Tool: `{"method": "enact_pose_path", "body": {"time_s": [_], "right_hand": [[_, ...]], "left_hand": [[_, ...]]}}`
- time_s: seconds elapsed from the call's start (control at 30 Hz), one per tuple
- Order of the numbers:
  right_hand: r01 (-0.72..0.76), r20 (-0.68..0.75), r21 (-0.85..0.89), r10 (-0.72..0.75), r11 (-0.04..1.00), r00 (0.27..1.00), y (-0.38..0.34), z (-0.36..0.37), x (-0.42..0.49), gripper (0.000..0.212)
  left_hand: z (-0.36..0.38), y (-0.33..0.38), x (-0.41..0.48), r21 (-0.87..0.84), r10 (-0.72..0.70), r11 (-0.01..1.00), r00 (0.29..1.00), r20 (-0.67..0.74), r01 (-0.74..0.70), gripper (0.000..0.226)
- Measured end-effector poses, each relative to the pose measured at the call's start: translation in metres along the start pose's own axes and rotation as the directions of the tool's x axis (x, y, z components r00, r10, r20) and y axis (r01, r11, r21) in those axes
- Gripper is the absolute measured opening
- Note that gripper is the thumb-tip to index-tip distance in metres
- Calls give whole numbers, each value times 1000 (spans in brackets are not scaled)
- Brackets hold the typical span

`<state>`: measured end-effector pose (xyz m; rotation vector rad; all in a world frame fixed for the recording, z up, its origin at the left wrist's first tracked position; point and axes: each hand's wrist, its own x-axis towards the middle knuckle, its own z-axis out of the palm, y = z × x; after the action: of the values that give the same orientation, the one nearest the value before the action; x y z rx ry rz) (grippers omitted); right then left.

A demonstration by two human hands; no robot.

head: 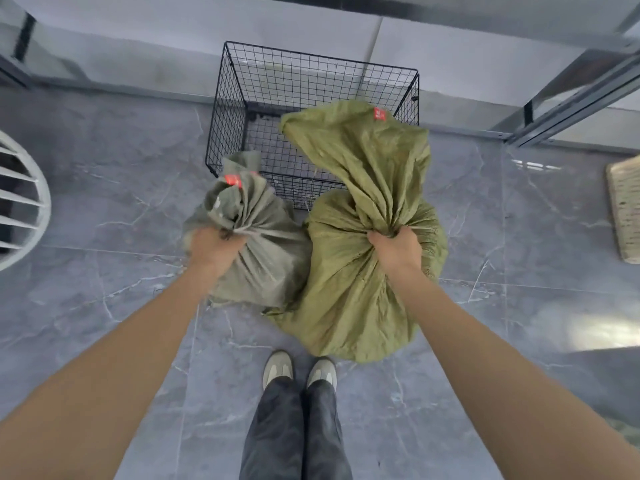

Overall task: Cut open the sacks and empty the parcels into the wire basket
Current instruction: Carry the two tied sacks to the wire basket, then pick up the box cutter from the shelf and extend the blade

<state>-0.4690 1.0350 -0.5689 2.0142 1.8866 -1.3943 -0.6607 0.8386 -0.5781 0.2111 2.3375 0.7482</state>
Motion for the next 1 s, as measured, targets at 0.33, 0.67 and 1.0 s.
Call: {"method": "enact_pose_path", "body": {"time_s": [0.33, 0.67, 1.0], "right_hand": [[147, -14, 5, -147, 989, 989, -20, -17, -6, 68], [264, -199, 156, -231, 952, 952, -60, -71, -67, 23], [396, -310, 120, -344, 911, 886, -147, -161, -154, 20]], "left_hand": [[1, 25, -5, 25, -22, 999, 997, 80, 20, 41], [-28, 75, -58, -23, 61, 998, 997, -53, -63, 21], [-122, 202, -121, 49, 373, 927, 927, -30, -372, 24]]}}
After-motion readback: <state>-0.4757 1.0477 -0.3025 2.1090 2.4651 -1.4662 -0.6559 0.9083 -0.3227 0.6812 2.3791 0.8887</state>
